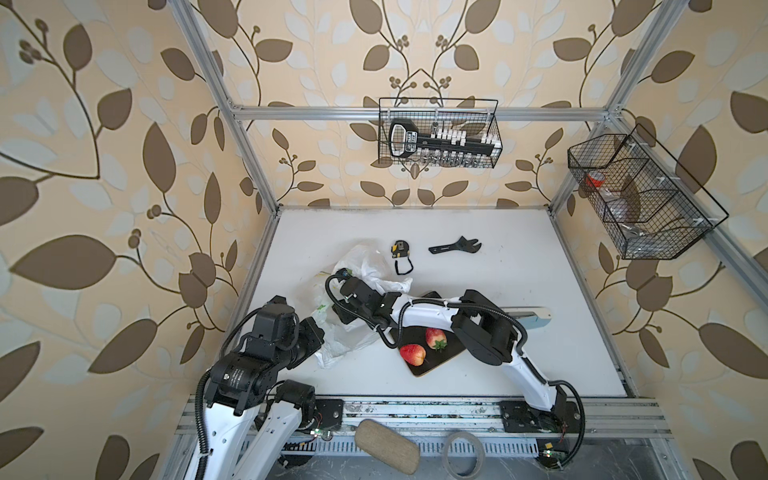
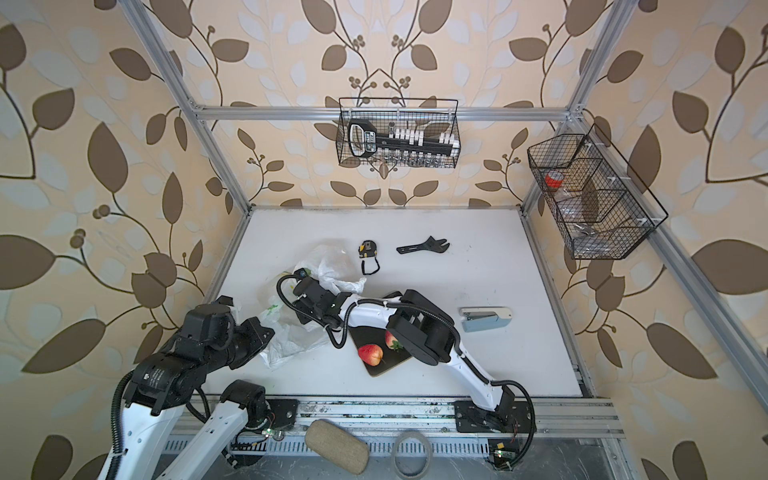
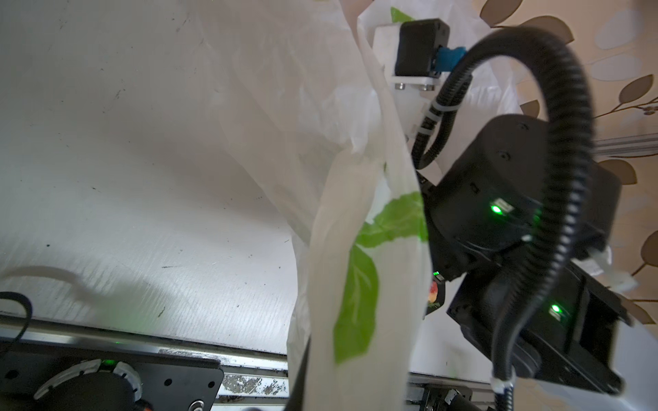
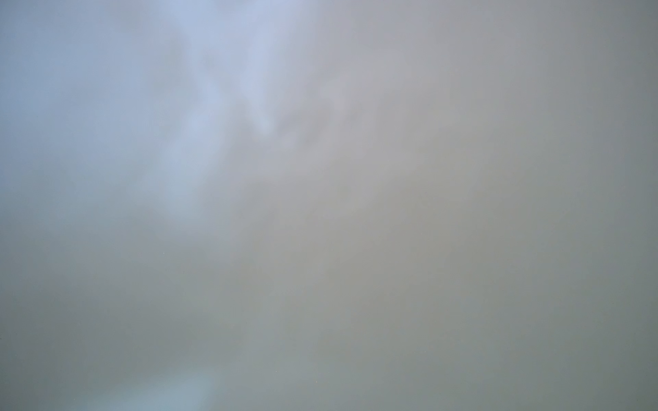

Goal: Take the fake fruits out of the plastic bag
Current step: 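Reach the right gripper into the bag and grasp the yellow pear branch, then lift the pear branch out and lower it onto the black mat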

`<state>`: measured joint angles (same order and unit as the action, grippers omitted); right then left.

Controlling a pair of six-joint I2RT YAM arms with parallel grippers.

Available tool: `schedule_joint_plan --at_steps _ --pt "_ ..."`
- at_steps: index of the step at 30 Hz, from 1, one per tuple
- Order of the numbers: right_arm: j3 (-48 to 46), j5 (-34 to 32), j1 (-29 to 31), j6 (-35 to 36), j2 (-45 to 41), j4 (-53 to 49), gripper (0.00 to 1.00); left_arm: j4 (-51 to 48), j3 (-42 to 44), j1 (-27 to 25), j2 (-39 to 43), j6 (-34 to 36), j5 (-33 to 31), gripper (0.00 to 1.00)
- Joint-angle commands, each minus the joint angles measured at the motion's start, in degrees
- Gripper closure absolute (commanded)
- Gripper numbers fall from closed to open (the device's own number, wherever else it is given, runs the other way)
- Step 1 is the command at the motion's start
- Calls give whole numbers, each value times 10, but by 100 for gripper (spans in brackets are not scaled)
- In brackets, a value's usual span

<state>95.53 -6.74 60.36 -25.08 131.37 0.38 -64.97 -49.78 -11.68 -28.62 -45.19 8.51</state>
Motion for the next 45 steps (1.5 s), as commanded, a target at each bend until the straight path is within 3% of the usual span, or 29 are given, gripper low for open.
schedule_joint_plan --at_steps 1,12,30,41,45 --pt "-40 0 3 8 -65 27 53 19 7 -4 -4 -9 -6 100" --pt "-200 -19 12 16 -206 28 56 59 7 -4 -15 -22 -11 100" --pt "-305 -51 44 17 -331 -74 59 100 19 -4 -22 -34 -33 100" --pt "-431 -82 100 15 -524 -129 59 111 28 -4 -23 -34 -32 100" --pt "-480 -98 105 -16 -605 -179 60 111 26 -4 -22 -34 -31 100"
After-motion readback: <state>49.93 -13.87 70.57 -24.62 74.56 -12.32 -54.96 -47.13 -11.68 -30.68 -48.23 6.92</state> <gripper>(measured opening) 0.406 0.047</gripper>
